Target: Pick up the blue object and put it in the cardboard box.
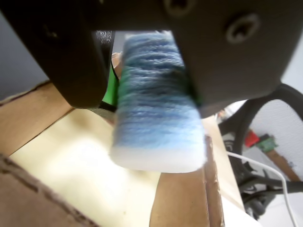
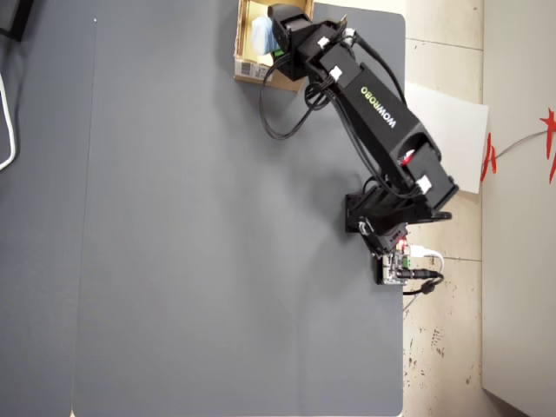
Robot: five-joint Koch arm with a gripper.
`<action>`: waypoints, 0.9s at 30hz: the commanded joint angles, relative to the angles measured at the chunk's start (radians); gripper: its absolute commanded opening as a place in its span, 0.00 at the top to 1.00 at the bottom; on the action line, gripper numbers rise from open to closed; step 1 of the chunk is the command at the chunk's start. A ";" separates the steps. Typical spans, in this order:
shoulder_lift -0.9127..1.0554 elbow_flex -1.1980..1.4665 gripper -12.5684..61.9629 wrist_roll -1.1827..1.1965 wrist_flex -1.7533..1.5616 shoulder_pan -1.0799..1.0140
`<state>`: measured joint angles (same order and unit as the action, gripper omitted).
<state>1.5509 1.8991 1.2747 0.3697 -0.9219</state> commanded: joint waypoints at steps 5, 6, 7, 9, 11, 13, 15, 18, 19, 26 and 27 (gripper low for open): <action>0.026 -0.052 0.42 0.032 0.006 0.002; 0.026 -0.051 0.42 0.032 0.006 0.002; 0.028 -0.052 0.42 0.032 0.005 0.000; 0.028 -0.054 0.42 0.034 0.002 -0.002; 0.032 -0.055 0.42 0.038 -0.003 -0.003; 0.054 -0.054 0.42 0.057 -0.015 0.002; 0.067 -0.052 0.42 0.063 -0.025 0.015; 0.114 -0.028 0.40 0.117 -0.075 0.048; 0.121 -0.020 0.40 0.138 -0.094 0.058; 0.256 0.109 0.39 0.304 -0.268 0.198; 0.281 0.138 0.38 0.325 -0.285 0.221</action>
<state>1.7625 2.0724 1.5125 0.2178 -0.7302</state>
